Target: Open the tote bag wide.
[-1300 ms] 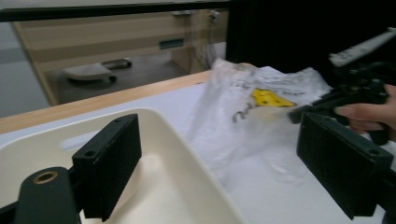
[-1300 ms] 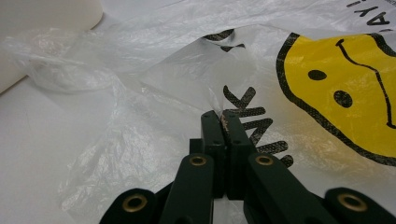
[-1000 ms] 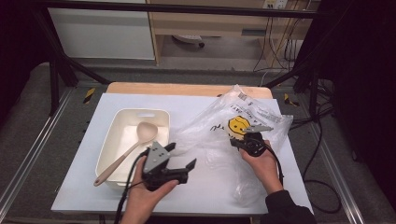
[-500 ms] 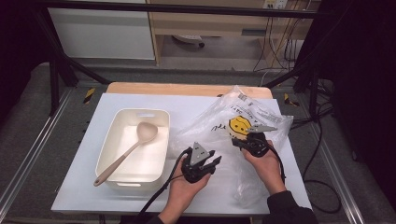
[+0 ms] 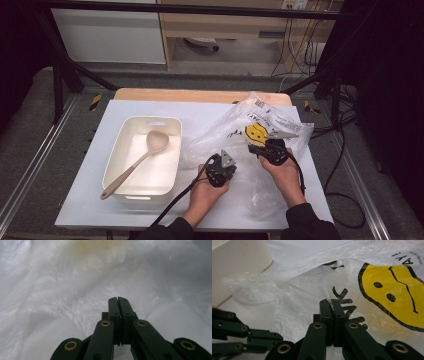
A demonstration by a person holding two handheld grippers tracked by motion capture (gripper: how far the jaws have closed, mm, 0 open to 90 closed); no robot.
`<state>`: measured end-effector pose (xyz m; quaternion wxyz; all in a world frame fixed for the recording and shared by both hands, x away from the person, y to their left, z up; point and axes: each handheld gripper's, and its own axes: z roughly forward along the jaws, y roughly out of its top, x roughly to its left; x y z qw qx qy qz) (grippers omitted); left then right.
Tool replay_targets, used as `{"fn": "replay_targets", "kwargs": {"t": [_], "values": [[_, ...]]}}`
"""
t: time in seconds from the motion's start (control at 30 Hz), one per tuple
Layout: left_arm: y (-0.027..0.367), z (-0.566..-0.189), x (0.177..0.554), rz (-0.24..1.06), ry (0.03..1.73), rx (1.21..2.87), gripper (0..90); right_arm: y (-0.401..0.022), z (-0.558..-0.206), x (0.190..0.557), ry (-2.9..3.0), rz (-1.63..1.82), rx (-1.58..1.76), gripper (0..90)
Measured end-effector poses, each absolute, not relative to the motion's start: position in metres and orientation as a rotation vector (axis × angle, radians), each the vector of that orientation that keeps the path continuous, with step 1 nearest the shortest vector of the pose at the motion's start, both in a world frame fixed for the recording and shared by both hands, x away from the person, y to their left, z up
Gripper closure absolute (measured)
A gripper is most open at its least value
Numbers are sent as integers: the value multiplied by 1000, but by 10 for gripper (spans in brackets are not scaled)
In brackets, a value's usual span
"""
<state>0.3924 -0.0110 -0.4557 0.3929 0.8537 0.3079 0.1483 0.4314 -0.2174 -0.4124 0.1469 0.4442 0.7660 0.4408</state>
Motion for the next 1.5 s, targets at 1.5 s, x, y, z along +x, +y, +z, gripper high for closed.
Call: {"fn": "replay_targets", "kwargs": {"t": [1.5], "values": [[-5, -459, 403, 271, 789, 2153, 900, -221, -298, 460, 1950, 1417, 1291, 900]]}}
